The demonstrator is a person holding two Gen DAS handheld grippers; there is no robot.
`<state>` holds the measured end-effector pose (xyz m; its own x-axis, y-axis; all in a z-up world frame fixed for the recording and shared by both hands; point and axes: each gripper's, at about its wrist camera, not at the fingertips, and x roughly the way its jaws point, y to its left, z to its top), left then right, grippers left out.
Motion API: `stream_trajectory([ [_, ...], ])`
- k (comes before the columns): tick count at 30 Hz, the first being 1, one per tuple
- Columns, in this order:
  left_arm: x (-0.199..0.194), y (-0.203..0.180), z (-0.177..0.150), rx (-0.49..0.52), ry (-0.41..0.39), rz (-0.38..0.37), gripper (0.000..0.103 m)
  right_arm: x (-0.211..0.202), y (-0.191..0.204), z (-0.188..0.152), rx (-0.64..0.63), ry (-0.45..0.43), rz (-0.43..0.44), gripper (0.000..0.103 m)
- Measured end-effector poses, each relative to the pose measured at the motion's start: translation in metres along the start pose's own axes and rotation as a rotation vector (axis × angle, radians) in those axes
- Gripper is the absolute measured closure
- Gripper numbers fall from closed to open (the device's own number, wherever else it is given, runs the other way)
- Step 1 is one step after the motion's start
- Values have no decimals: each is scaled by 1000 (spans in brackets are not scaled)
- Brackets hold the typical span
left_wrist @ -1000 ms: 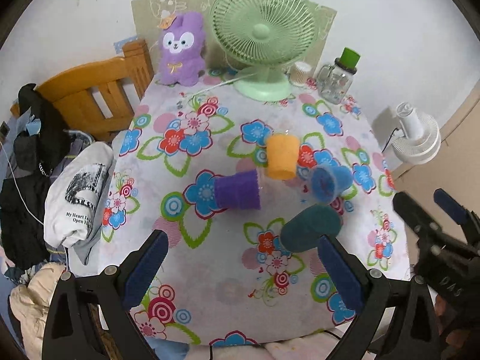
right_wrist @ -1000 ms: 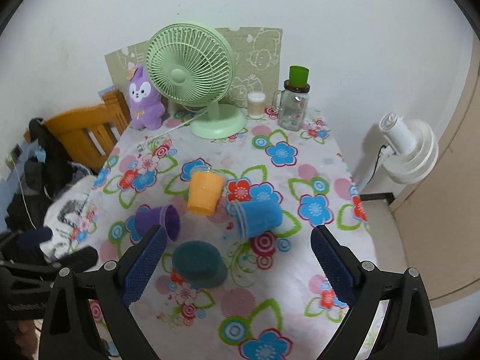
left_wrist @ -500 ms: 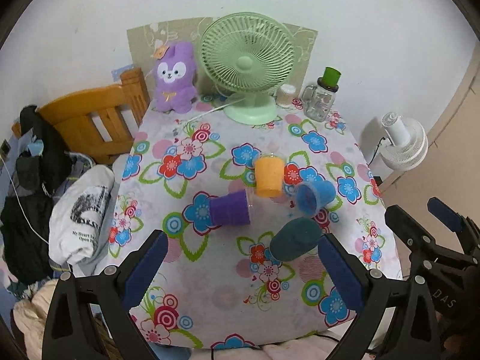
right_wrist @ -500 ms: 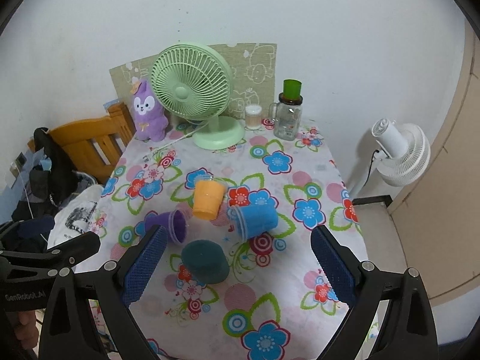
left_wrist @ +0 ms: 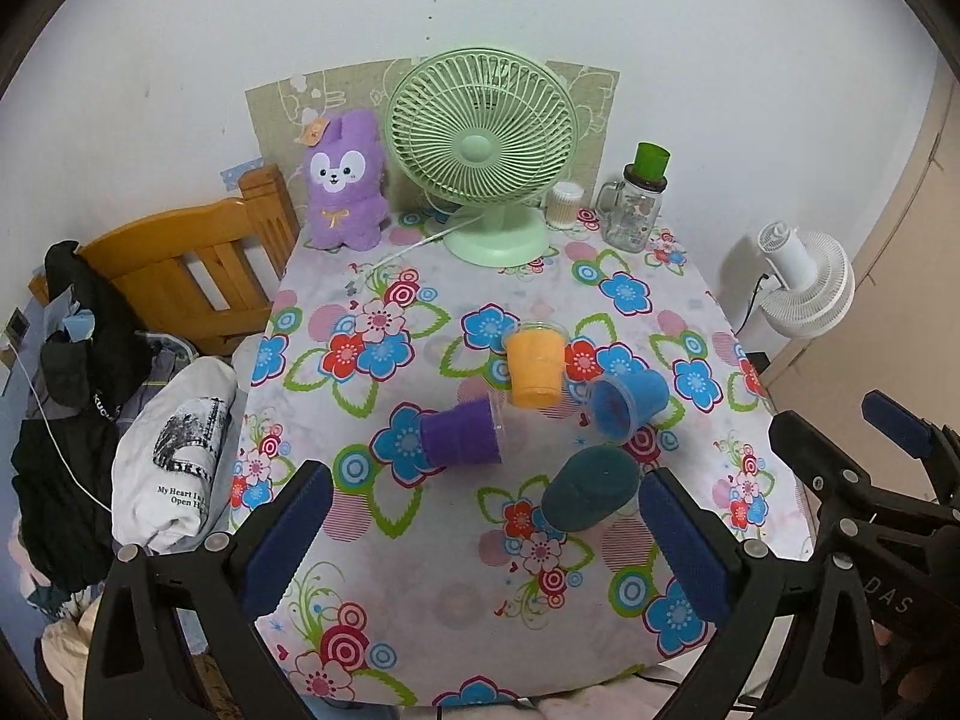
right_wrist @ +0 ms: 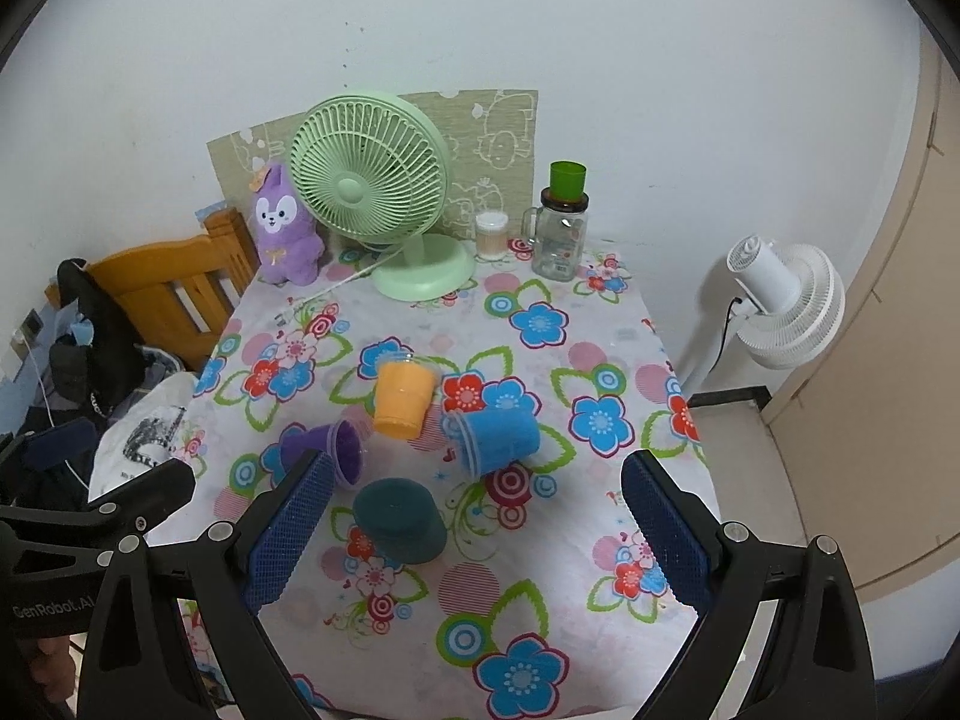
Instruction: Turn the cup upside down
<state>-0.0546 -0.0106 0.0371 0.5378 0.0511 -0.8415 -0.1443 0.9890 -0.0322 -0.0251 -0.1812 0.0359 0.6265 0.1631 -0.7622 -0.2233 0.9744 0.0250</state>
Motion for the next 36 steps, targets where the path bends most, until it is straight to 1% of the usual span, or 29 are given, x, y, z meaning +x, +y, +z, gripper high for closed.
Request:
stream_trajectory([
  [27, 4, 2, 1, -6, 6, -6, 0, 3, -1, 1, 3, 14, -12, 5],
  [36, 12, 3, -3, -11, 16, -14, 0, 10, -3, -3, 13, 22, -15, 5],
])
